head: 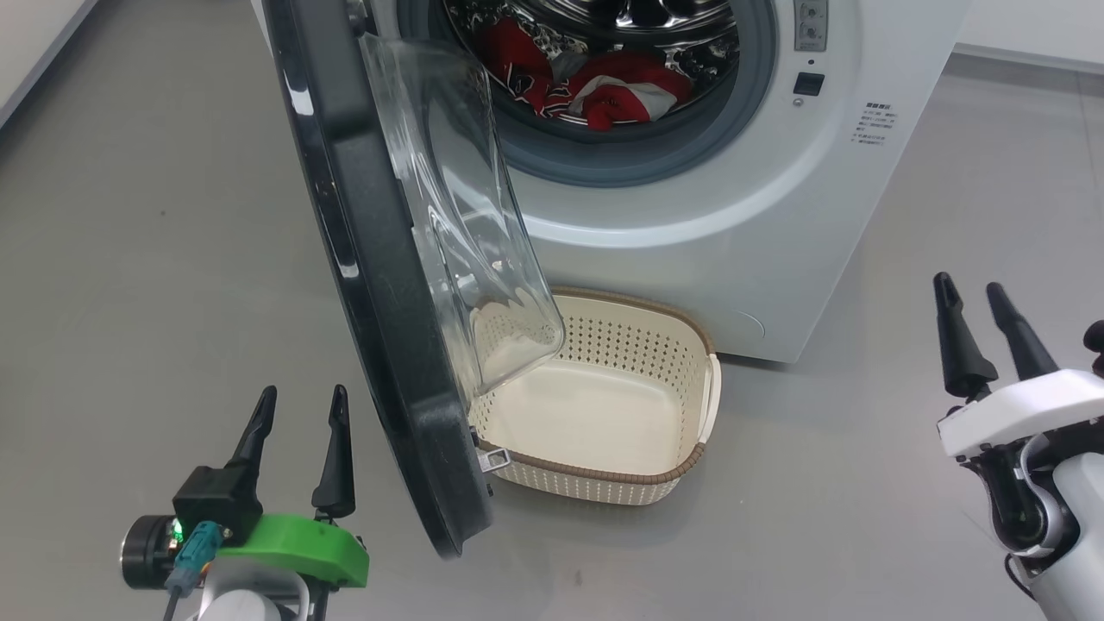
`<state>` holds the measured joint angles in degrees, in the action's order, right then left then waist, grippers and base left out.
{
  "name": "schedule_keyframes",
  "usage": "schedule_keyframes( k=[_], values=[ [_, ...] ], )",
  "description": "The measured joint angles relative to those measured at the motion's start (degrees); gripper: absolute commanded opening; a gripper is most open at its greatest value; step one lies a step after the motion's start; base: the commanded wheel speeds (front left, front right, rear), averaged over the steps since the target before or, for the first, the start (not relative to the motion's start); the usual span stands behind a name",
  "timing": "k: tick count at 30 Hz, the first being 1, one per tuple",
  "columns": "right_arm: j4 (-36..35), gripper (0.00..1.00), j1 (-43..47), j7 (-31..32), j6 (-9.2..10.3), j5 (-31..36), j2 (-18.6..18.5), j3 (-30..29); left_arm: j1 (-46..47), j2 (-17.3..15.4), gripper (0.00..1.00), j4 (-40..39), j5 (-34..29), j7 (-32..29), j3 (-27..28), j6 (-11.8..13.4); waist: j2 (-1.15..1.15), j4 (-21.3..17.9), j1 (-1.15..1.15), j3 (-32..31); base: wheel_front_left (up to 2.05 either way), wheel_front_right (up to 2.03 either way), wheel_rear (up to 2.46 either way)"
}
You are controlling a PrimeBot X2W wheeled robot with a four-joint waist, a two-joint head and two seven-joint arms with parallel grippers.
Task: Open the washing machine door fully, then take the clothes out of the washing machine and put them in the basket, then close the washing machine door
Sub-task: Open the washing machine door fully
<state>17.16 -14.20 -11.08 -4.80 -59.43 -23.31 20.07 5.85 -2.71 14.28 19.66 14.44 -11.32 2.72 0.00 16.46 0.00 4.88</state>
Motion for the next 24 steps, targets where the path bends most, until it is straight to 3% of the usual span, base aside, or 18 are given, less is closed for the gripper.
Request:
schedule_keyframes(
  k=[4, 11, 24],
  values=[
    [-0.18, 1.00, 0.72, -4.46, 3.09, 7.83, -2.63, 1.20, -0.01, 0.00, 1.00, 0.01, -0.01, 0.00, 0.21, -0.01, 0.00, -0.23, 0.00, -0.12, 0.00, 0.00, 0.00],
    [-0.80, 1.00, 4.02, -4.03, 10.38, 16.84, -4.46, 0.84, -0.04, 0.00, 1.00, 0.07, -0.03, 0.00, 0.64, -0.05, 0.00, -0.68, 0.00, -0.46, 0.00, 0.00, 0.00],
    [-5.97, 1.00, 9.75, -3.86, 11.45, 22.15, 2.20, -1.91, -0.24, 0.01, 1.00, 0.16, -0.45, 0.00, 0.96, -0.51, 0.00, -1.35, 0.00, -0.49, 0.00, 0.00, 0.00]
  ],
)
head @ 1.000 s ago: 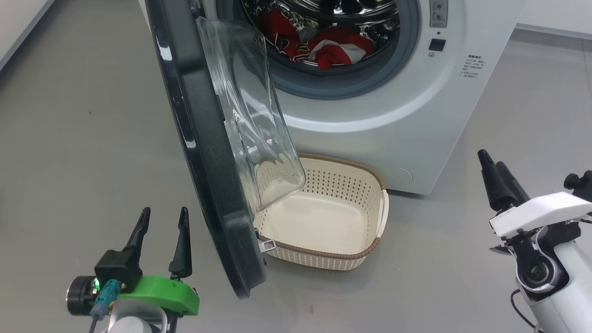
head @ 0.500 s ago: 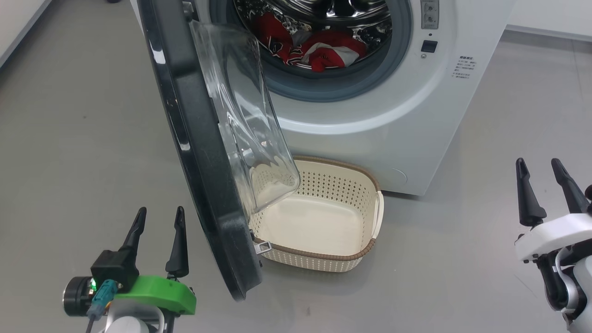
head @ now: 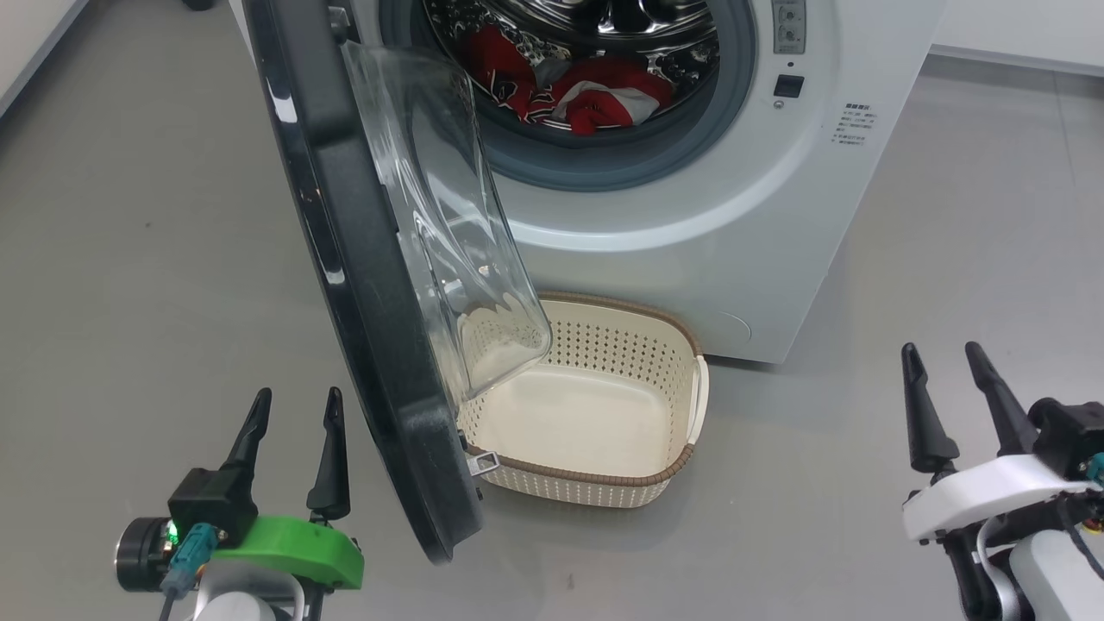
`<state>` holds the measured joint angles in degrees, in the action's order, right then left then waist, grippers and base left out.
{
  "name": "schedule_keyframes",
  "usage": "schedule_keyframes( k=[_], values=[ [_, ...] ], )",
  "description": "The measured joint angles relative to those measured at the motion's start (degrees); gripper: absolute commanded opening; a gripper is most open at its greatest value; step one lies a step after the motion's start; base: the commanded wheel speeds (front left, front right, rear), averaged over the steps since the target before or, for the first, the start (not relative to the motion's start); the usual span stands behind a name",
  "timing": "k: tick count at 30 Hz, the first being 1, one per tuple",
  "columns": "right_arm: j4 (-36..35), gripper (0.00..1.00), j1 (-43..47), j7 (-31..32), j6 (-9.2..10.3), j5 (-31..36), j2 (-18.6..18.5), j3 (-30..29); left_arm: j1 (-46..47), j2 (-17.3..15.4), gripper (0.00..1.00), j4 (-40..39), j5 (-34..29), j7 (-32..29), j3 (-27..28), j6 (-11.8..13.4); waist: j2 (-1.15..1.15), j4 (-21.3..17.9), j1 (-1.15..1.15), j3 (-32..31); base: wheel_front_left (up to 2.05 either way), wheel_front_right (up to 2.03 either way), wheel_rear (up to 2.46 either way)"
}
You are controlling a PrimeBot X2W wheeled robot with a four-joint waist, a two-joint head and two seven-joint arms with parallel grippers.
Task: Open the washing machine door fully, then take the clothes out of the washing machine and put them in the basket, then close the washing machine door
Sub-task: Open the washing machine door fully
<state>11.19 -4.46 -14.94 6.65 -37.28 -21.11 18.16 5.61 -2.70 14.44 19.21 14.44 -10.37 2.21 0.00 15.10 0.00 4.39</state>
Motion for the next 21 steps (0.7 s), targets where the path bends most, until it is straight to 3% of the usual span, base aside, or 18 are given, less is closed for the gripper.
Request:
schedule_keyframes(
  k=[21],
  values=[
    [-3.54, 1.00, 6.45, 0.00, 0.15, 7.35, 4.90, 0.35, -0.70, 0.00, 1.00, 0.62, -0.24, 0.00, 0.38, -0.05, 0.00, -0.84, 0.00, -0.48, 0.00, 0.00, 0.00]
  ],
)
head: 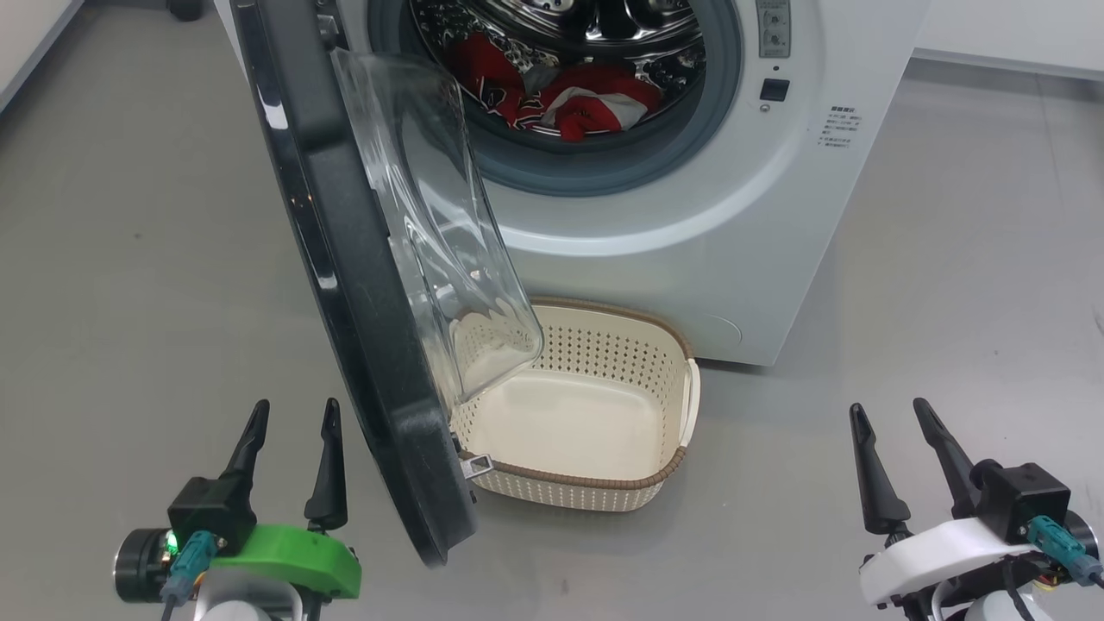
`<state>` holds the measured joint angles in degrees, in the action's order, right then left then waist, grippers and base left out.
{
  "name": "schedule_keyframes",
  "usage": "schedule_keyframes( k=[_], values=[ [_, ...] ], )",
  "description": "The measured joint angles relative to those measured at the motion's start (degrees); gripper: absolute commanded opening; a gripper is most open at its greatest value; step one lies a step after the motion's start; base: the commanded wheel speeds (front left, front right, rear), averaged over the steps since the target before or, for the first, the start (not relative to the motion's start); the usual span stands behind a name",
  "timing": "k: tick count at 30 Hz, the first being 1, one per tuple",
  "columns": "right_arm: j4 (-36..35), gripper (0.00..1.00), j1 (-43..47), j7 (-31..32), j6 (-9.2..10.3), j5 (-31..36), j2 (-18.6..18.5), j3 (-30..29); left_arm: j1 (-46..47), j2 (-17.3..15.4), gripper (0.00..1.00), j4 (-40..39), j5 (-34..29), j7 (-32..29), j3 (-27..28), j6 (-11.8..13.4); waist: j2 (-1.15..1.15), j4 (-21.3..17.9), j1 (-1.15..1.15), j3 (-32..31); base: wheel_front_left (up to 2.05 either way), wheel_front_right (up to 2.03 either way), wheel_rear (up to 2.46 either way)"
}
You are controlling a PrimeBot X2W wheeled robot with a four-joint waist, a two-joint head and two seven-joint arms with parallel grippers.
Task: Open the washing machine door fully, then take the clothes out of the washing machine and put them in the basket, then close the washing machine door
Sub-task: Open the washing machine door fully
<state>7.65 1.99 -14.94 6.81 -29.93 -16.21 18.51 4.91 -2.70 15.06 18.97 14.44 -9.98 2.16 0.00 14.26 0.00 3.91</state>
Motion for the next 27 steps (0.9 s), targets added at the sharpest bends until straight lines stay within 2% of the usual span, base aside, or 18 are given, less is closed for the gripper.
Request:
schedule_keyframes(
  k=[20, 21, 22, 23, 24, 25, 27],
  values=[
    [-1.30, 1.00, 2.49, 0.00, 0.41, 3.03, 0.86, -2.65, -0.24, 0.01, 1.00, 0.45, -0.43, 0.00, 0.38, -0.01, 0.00, -0.19, 0.00, -0.37, 0.00, 0.00, 0.00],
    [-1.38, 1.00, 2.63, 0.00, 0.41, 3.20, 0.90, -2.76, -0.24, 0.01, 0.92, 0.45, -0.43, 0.00, 0.38, -0.01, 0.00, -0.18, 0.00, -0.37, 0.00, 0.00, 0.00],
    [-1.42, 1.00, 2.76, 0.00, 0.41, 3.33, 0.98, -2.82, -0.24, 0.01, 0.63, 0.46, -0.44, 0.00, 0.41, -0.01, 0.00, -0.18, 0.00, -0.37, 0.00, 0.00, 0.00],
    [-1.46, 1.00, 2.88, 0.00, 0.41, 3.36, 1.07, -2.90, -0.24, 0.01, 0.63, 0.46, -0.45, 0.00, 0.42, -0.01, 0.00, -0.18, 0.00, -0.36, 0.00, 0.00, 0.00],
    [-1.49, 1.00, 3.00, 0.00, 0.41, 3.37, 1.19, -3.01, -0.25, 0.01, 0.18, 0.47, -0.48, 0.00, 0.43, -0.01, 0.00, -0.18, 0.00, -0.35, 0.00, 0.00, 0.00],
    [-1.58, 1.00, 3.10, 0.00, 0.41, 3.39, 1.31, -3.10, -0.25, 0.01, 0.00, 0.47, -0.56, 0.00, 0.43, -0.02, 0.00, -0.18, 0.00, -0.33, 0.00, 0.00, 0.00],
    [-1.72, 1.00, 3.22, 0.00, 0.41, 3.58, 1.55, -3.25, -0.25, 0.01, 0.00, 0.51, -0.60, 0.00, 0.43, -0.20, 0.00, -0.19, 0.00, -0.31, 0.00, 0.00, 0.00]
  ],
)
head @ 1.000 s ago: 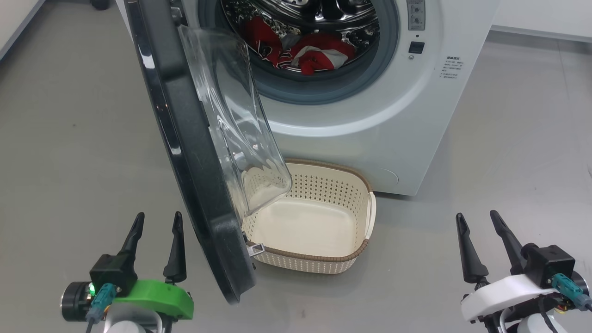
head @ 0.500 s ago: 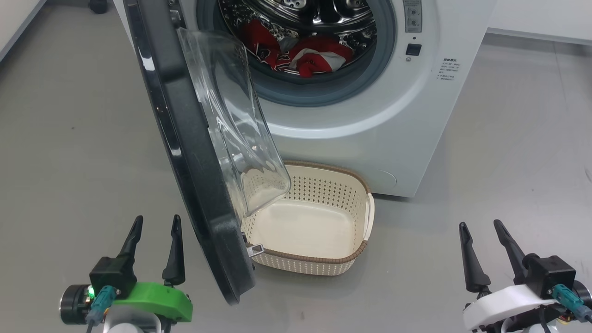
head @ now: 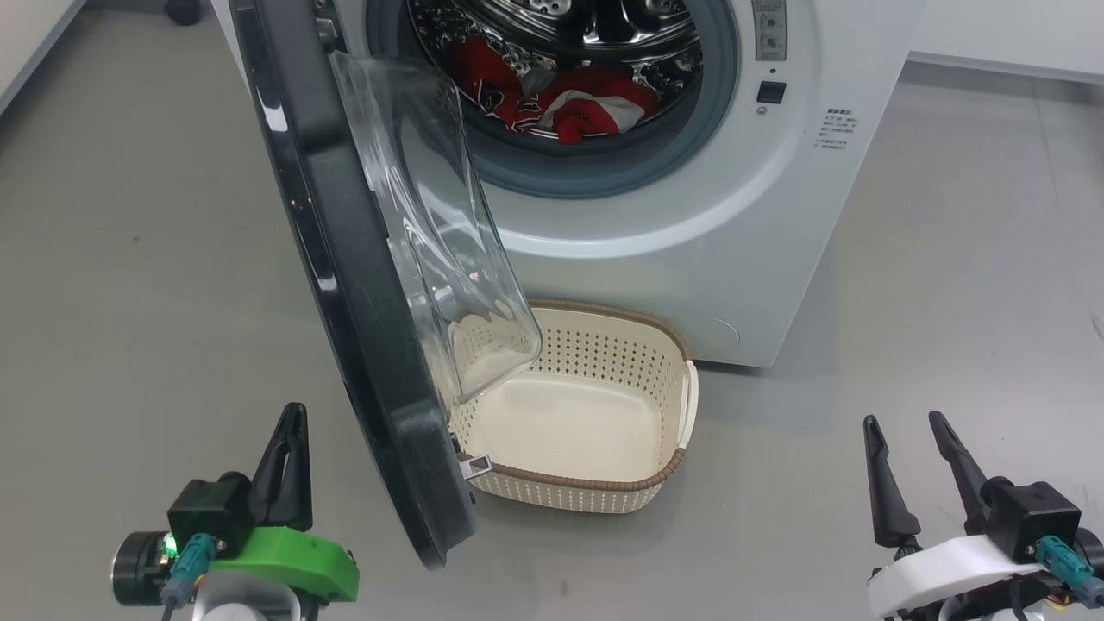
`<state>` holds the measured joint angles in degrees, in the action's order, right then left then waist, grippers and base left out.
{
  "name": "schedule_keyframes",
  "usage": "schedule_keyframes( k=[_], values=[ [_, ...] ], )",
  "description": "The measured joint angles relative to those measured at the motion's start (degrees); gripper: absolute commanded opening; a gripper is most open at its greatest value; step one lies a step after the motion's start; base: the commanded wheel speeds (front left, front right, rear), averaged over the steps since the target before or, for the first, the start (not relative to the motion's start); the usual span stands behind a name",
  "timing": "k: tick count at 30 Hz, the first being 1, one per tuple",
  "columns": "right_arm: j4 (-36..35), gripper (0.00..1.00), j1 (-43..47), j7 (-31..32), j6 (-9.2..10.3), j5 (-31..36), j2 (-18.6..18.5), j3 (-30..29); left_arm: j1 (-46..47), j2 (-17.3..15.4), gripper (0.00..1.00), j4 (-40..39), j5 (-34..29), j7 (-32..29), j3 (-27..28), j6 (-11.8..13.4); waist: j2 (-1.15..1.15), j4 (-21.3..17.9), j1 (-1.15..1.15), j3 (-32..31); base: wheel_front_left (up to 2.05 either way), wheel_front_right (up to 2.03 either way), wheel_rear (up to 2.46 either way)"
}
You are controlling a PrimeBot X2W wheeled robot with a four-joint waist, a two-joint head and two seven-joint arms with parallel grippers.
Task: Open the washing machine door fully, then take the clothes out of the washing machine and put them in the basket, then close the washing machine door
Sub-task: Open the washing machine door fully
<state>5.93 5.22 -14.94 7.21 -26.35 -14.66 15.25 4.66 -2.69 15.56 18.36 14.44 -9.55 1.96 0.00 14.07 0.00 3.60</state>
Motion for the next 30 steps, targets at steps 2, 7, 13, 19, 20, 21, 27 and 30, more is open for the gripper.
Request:
schedule_keyframes(
  k=[2, 7, 13, 19, 20, 21, 27, 30],
  values=[
    [-0.08, 1.00, 0.03, 0.00, 0.00, 0.31, 0.15, -0.14, -0.01, 0.00, 0.00, 0.01, 0.00, 0.00, 0.00, 0.00, 0.00, -0.01, 0.00, 0.02, 0.00, 0.00, 0.00],
    [-0.30, 1.00, 0.09, 0.00, 0.00, 0.51, 0.23, -0.51, -0.01, 0.03, 0.00, -0.20, 0.00, 0.00, 0.49, 0.00, 0.00, 0.06, 0.00, 0.13, 0.00, 0.00, 0.00],
    [-0.69, 1.00, 0.30, 0.00, 0.00, 1.00, 0.42, -0.68, -0.01, 0.02, 0.00, -1.67, -0.01, 0.00, 2.15, 0.25, 0.00, 0.26, 0.00, 0.28, 0.00, 0.00, 0.00],
    [-0.88, 1.00, 0.65, 0.00, 0.00, 1.33, 0.74, -1.00, 0.41, -0.43, 0.00, -8.00, -1.68, 0.00, 4.59, 0.86, 0.00, 0.58, 0.00, 0.38, 0.00, 0.00, 0.00],
    [-0.91, 1.00, 0.65, -0.01, 0.00, 1.34, 0.81, -1.03, 0.59, -0.64, 0.00, -9.37, -2.32, 0.01, 5.06, 0.98, 0.00, 0.64, 0.00, 0.38, 0.00, 0.00, 0.00],
    [-0.91, 1.00, 0.65, 0.00, 0.00, 1.36, 0.88, -1.07, 0.87, -0.81, 0.00, -10.91, -2.81, 0.00, 5.49, 1.32, 0.00, 0.68, 0.00, 0.37, 0.00, 0.00, 0.00],
    [-0.93, 1.00, 0.81, 0.00, 0.00, 1.38, 1.15, -1.32, 3.87, -1.51, 0.00, -19.73, -5.36, 0.27, 6.01, 1.35, 0.00, 1.05, 0.00, 0.21, 0.00, 0.00, 0.00],
    [-0.86, 1.00, 1.01, 0.00, 0.00, 1.49, 1.38, -1.40, 5.27, -1.71, 0.00, -23.74, -6.88, 0.30, 5.53, 1.34, 0.00, 1.22, 0.00, -0.13, 0.00, 0.00, 0.00]
  ],
)
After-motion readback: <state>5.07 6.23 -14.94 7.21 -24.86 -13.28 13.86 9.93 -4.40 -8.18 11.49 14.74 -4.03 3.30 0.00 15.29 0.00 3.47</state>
